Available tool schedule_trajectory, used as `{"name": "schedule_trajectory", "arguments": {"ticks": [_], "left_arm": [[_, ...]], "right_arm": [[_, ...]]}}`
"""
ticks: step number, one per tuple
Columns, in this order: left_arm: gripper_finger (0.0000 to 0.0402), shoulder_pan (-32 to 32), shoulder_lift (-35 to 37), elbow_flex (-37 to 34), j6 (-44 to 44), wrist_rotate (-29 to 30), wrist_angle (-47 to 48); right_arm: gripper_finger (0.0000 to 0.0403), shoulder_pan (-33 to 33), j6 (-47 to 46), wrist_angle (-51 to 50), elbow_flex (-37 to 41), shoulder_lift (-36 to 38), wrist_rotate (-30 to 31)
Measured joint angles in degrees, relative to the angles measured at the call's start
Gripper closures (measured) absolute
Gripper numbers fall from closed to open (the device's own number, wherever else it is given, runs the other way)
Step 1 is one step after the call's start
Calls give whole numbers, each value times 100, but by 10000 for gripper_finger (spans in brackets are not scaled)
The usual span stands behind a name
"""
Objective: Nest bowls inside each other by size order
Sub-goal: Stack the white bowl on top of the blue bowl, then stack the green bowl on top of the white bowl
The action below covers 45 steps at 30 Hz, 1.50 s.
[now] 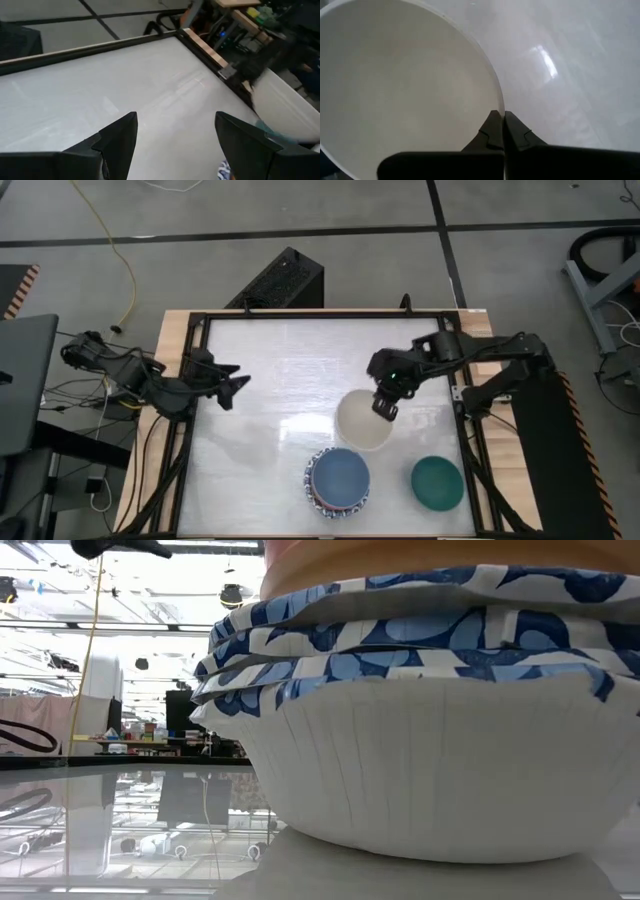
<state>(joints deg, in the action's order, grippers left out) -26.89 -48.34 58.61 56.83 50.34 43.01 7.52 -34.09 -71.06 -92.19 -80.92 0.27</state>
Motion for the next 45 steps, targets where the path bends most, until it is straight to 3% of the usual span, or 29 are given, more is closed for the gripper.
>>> {"name": "schedule_trajectory", "arguments": {"ticks": [12, 23, 28, 45], "left_arm": [[146, 0, -84, 0, 237, 62, 432], [146, 0, -127, 0, 244, -54, 426], [146, 0, -129, 0, 248, -54, 426], [146, 0, -127, 0, 256, -209, 419]], "right_arm": [[400, 1187, -36, 528, -604, -1284, 136], [398, 1299, 4, 503, -1000, -1912, 98], [393, 1299, 185, 387, -998, -2154, -346], [234, 1229, 506, 349, -1054, -2081, -524]]}}
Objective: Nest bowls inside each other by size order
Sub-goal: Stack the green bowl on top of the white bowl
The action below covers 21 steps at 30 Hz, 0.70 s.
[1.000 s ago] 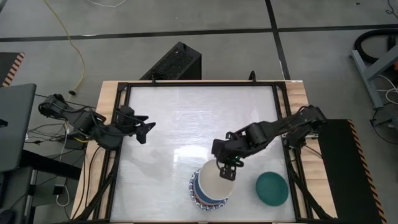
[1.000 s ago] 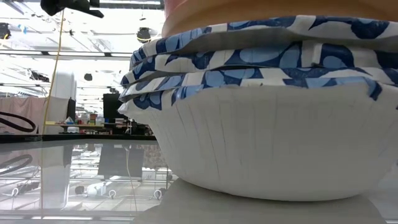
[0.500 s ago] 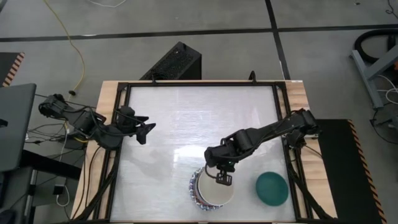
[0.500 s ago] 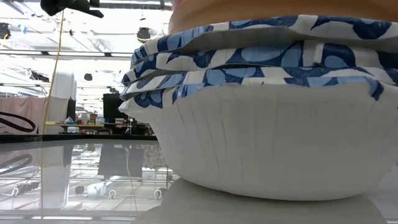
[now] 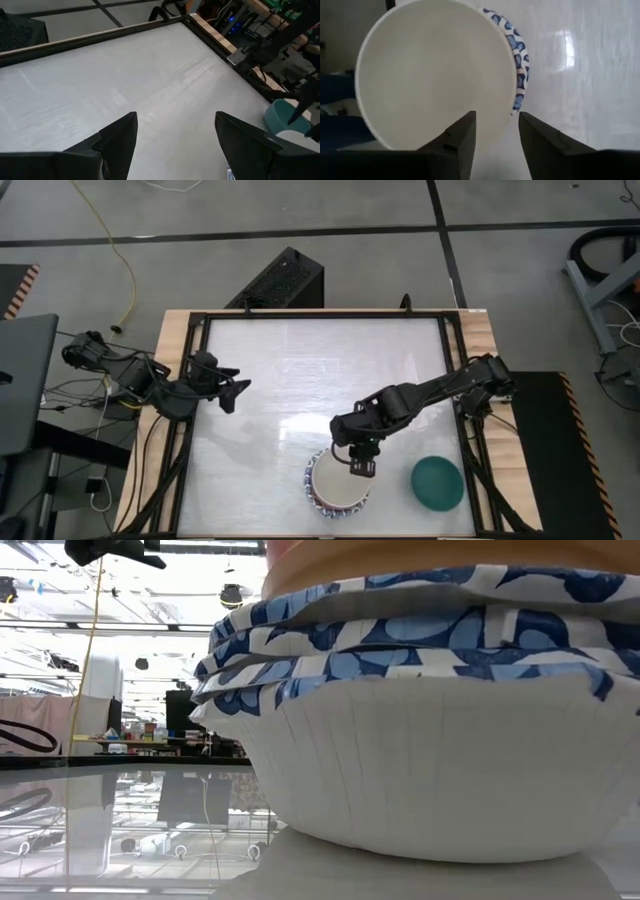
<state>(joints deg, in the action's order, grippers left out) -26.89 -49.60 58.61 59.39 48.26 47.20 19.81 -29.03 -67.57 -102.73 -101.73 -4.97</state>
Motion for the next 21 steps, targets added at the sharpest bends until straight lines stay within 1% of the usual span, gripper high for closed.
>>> {"name": "schedule_trajectory", "arguments": {"ticks": [3, 7, 8, 10, 12, 14, 16, 21], "left_arm": [[146, -2, 0, 0, 1, -49, 0], [146, -2, 0, 0, 1, -51, 0], [146, -2, 0, 0, -3, -49, 0], [146, -2, -2, 0, -27, -49, 2], [146, -2, -2, 0, -50, -49, 4], [146, -2, -3, 0, -60, -49, 16], [146, -2, -4, 0, -60, -46, 40], [146, -2, -30, 0, -63, -50, 80]], "right_arm": [[227, -9, 60, -238, -240, 164, 56], [231, 31, 67, -348, -405, 583, 521], [234, 81, 152, -298, -399, 696, 627], [242, 223, 659, 62, -312, 883, 670], [251, 397, 1125, 460, -108, 1061, 661], [260, 503, 1365, 821, 154, 1178, 623], [268, 508, 1409, 1087, 496, 1240, 529], [283, 321, 1095, 1645, 1438, 1250, -119]]}}
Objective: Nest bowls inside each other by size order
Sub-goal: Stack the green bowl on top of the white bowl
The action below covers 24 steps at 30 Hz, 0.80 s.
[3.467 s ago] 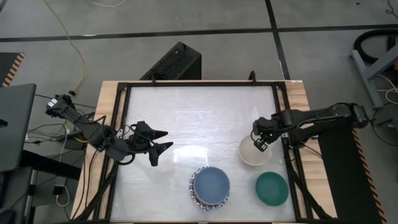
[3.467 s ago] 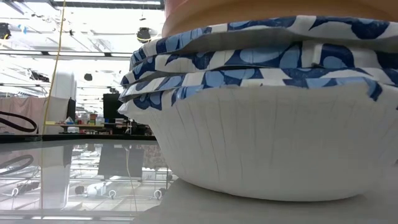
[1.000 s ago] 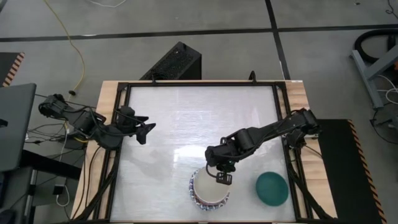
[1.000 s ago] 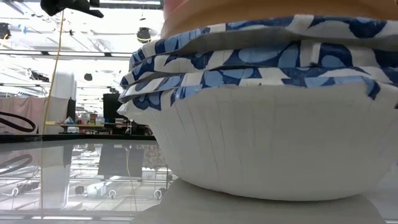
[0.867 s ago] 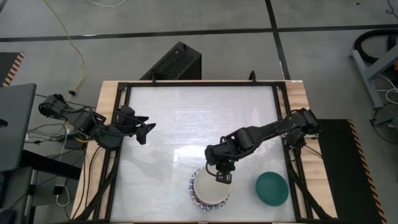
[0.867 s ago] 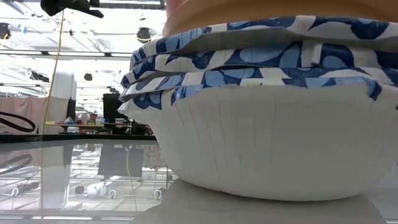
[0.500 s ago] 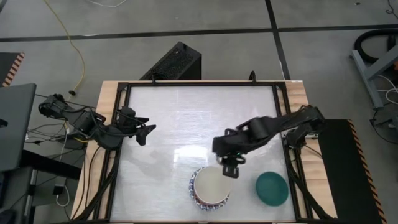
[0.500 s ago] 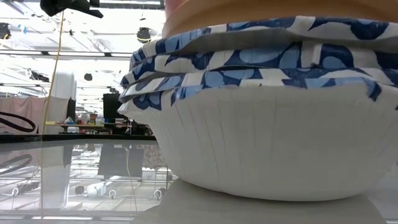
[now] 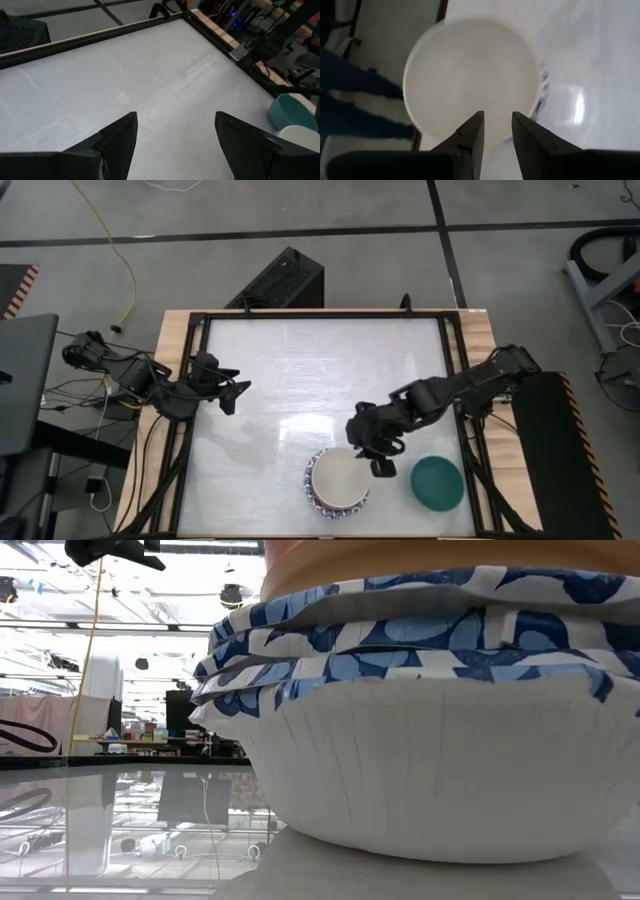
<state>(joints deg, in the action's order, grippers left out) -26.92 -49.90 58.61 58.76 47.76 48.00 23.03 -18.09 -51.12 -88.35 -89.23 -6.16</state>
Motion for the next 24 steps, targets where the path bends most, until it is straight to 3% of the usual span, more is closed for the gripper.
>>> {"name": "schedule_trajectory", "arguments": {"ticks": [8, 12, 17, 24], "left_arm": [[146, -2, 1, 0, 43, 55, 128], [146, -2, 1, 0, 49, 47, 130], [146, -8, 1, 0, 129, 25, 130], [146, -13, 1, 0, 79, 23, 143]], "right_arm": [[286, 297, -342, 234, 580, 217, 84], [286, 408, -637, -656, 712, 443, 382], [286, 742, -1766, -1700, 1352, 1151, 627], [281, 1279, -3591, -1777, 2711, 2105, 596]]}}
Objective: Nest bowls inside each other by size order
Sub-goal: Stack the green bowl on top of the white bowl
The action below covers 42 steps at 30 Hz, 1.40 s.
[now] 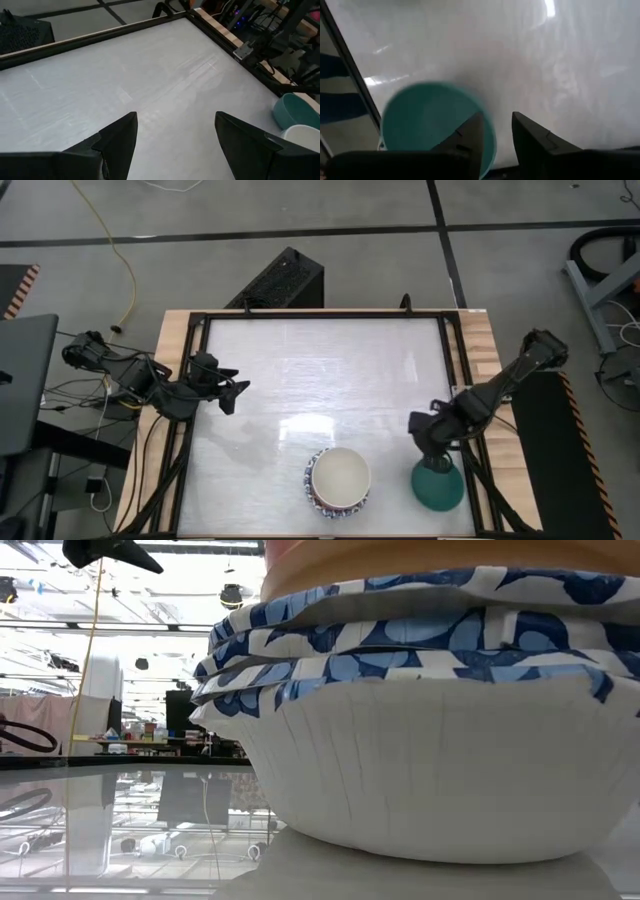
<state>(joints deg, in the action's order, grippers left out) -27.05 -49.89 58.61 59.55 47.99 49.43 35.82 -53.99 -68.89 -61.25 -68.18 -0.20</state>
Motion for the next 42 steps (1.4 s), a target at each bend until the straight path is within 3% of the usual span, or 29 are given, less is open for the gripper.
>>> {"name": "schedule_trajectory", "arguments": {"ticks": [7, 13, 29, 33, 39, 42], "left_arm": [[146, 0, -1, 0, -31, -2, 4], [146, 0, 0, 0, -22, -22, 4], [146, 0, 0, 0, 23, -76, 21], [146, 0, 0, 0, 4, -75, 59], [146, 0, -2, 0, -14, -73, 104], [146, 0, -1, 0, -14, -72, 121]], "right_arm": [[217, 356, -878, 97, 810, 264, -15], [154, 503, -873, 686, 1337, 253, -287], [151, 504, -976, 1613, 2172, 251, -451], [200, 499, -1052, 1641, 2213, 213, -451], [368, 491, -983, 1940, 2209, 175, -465], [385, 483, -1107, 1995, 2129, 172, -455]]}}
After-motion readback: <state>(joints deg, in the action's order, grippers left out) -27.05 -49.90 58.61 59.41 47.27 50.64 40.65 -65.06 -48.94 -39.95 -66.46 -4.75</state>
